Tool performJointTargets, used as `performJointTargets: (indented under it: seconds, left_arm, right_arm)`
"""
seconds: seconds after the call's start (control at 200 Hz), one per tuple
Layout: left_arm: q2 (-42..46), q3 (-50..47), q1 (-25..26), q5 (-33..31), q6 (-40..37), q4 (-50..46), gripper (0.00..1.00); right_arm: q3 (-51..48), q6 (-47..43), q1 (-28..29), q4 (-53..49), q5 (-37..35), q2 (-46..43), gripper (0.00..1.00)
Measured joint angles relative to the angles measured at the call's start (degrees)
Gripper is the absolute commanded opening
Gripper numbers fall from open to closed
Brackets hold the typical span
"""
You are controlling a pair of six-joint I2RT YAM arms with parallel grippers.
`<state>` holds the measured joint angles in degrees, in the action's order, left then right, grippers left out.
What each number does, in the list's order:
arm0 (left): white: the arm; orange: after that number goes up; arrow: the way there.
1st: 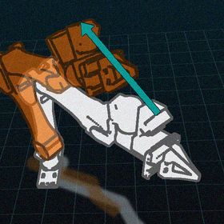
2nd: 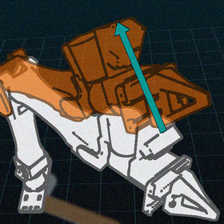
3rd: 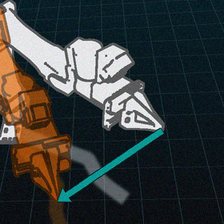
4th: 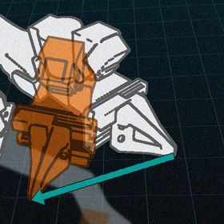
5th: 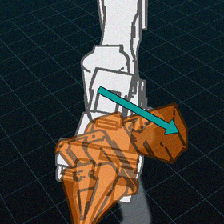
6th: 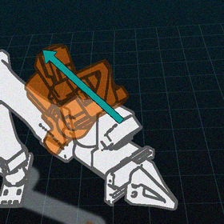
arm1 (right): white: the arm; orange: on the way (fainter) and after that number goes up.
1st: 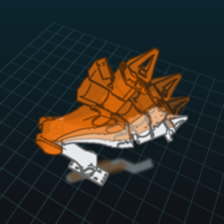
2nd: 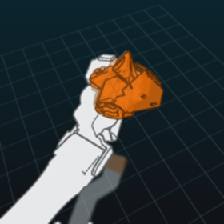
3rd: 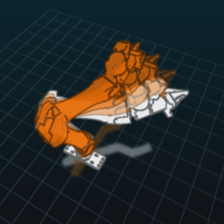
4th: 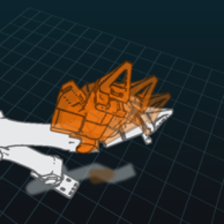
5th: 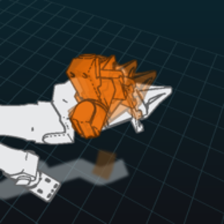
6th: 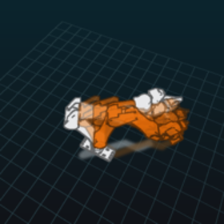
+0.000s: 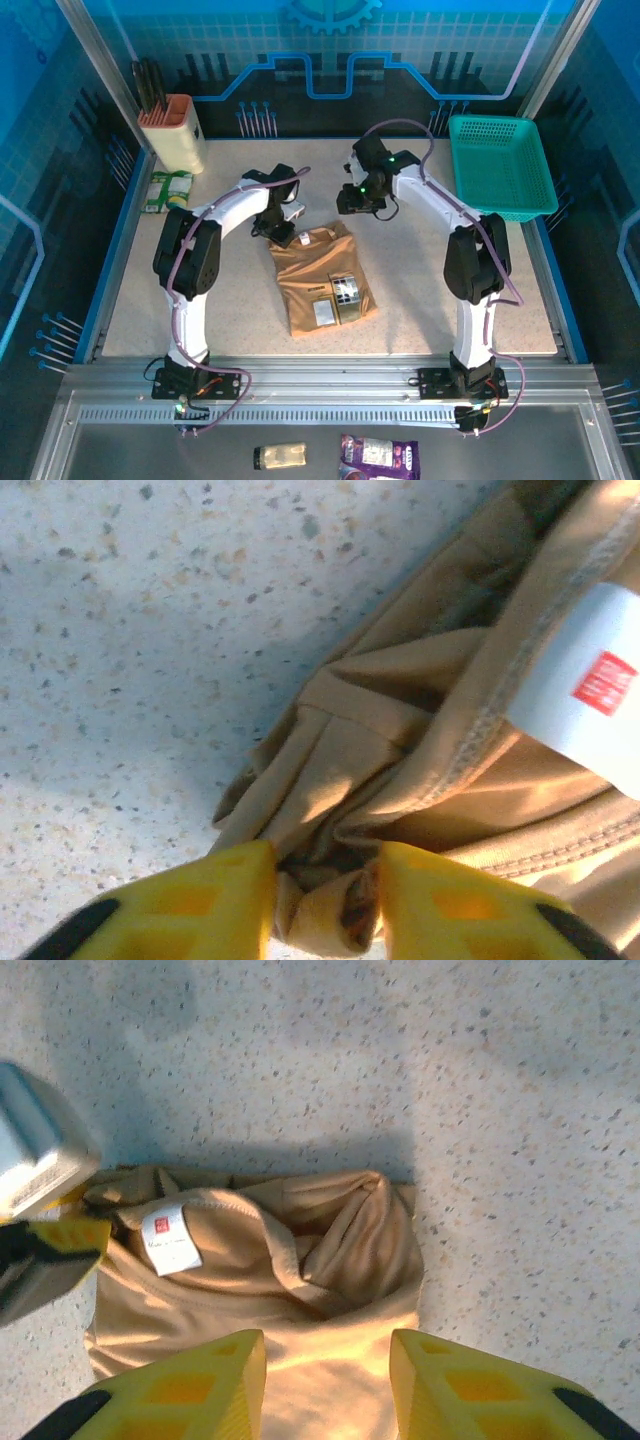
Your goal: Fold the inside-out t-shirt
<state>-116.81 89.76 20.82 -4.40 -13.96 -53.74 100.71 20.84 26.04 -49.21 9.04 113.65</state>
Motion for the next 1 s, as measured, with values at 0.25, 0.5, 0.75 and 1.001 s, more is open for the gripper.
performJointTargets:
  seconds: [0.25,0.5,0.75,1.001]
  left_arm:
    - [-2.97,2.62,-0.13,-3.78,-1.53,1.31,0.02]
    - [-6.25,3.72,-1.07,-4.22,-1.22,3.56,0.10]
    - [-3.82,2.16,-2.78,-2.78,1.70,5.53,0.36]
    - [11.50,-5.44,-5.77,5.66,15.63,9.94,0.43]
  right_arm:
    - [-2.32,1.40,2.21,0.76,6.10,2.40,0.19]
    - [-2.60,3.89,1.20,6.75,9.46,11.45,0.11]
    - [-0.87,5.99,-0.04,8.57,6.60,15.50,0.12]
    - [-2.38,5.92,-0.90,9.57,7.74,12.41,0.32]
